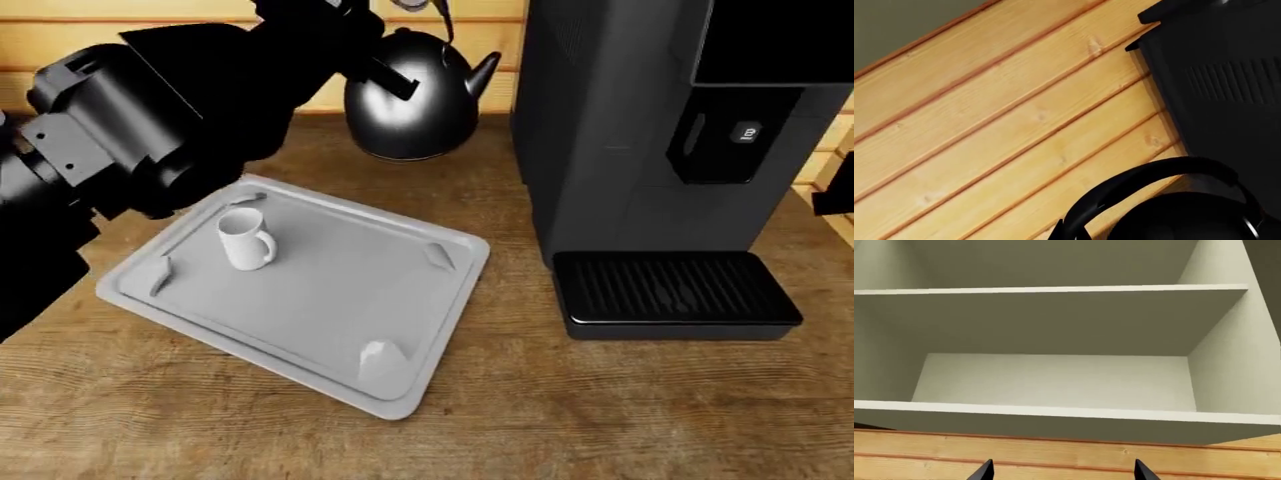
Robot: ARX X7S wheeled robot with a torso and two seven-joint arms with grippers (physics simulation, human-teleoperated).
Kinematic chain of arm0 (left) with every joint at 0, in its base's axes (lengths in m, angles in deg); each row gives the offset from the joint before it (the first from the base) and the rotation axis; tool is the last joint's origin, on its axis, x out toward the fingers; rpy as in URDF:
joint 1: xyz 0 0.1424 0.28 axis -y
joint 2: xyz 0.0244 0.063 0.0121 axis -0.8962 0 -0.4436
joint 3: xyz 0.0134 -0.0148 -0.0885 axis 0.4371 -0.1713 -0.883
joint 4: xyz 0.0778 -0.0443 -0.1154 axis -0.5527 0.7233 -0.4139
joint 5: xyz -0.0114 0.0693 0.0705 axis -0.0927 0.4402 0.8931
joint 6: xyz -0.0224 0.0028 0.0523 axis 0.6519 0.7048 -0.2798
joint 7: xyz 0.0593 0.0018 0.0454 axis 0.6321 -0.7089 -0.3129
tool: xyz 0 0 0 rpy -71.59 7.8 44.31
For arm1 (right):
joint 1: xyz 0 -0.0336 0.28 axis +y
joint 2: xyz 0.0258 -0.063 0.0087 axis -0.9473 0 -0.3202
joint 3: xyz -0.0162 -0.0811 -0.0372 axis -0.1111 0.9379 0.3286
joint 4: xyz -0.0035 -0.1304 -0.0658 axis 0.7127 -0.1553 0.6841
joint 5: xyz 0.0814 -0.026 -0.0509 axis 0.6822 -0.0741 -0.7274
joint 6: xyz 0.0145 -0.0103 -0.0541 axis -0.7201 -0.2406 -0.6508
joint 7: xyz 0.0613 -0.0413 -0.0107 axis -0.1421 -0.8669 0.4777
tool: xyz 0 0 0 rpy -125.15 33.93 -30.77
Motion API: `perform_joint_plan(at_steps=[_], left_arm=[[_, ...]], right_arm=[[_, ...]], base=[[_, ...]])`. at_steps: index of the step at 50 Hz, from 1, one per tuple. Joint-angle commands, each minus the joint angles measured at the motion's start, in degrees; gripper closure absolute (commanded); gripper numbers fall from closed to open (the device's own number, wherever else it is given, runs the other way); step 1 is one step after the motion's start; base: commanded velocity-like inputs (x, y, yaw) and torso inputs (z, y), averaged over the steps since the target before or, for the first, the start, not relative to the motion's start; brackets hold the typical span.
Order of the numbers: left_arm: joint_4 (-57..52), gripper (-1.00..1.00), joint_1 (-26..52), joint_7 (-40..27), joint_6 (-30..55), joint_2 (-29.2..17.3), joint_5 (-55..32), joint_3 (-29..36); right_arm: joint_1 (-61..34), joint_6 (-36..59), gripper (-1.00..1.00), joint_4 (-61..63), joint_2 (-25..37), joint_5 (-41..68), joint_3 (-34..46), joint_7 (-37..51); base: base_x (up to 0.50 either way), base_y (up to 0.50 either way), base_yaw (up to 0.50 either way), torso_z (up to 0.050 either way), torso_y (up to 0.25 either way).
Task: Pick the kettle from the counter and place it on the tray. Then pick the mug from the cabinet and place it on the tray. Then close the cabinet doors.
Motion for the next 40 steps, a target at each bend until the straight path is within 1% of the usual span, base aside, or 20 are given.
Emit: perform_joint_plan(at_steps=[1, 7, 17, 29, 40], left_arm=[[-21.66, 1.00, 0.32, -7.31, 2.12, -11.35, -1.58, -1.46], [-27.99, 1.00, -0.30, -9.01, 2.08, -15.29, -1.81, -1.40], [-36.28, 1.00, -2.15, -10.84, 1.34, -21.17, -1.80, -1.02], [-40.75, 1.00, -3.97, -12.02, 0.87, -25.10, -1.33, -0.44], [-43.45, 1.00, -4.52, -12.28, 1.43, -27.57, -1.00, 0.12]], right_arm=[[2.23, 2.31, -1.00, 0.00, -2.27, 0.53, -2.41, 0.00], [2.45, 2.49, -1.00, 0.00, -2.35, 0.82, -2.84, 0.00], [2.83, 3.49, -1.00, 0.00, -4.18, -0.34, -1.90, 0.00], [4.18, 5.57, -1.00, 0.00, -6.61, -0.55, -2.77, 0.00], [5.28, 6.99, -1.00, 0.00, -8.07, -0.27, -3.98, 0.00]], base=[[0.00, 0.00, 0.00, 0.000, 0.000], [0.00, 0.00, 0.00, 0.000, 0.000], [0.00, 0.00, 0.00, 0.000, 0.000], [0.00, 0.00, 0.00, 0.000, 0.000], [0.00, 0.00, 0.00, 0.000, 0.000]])
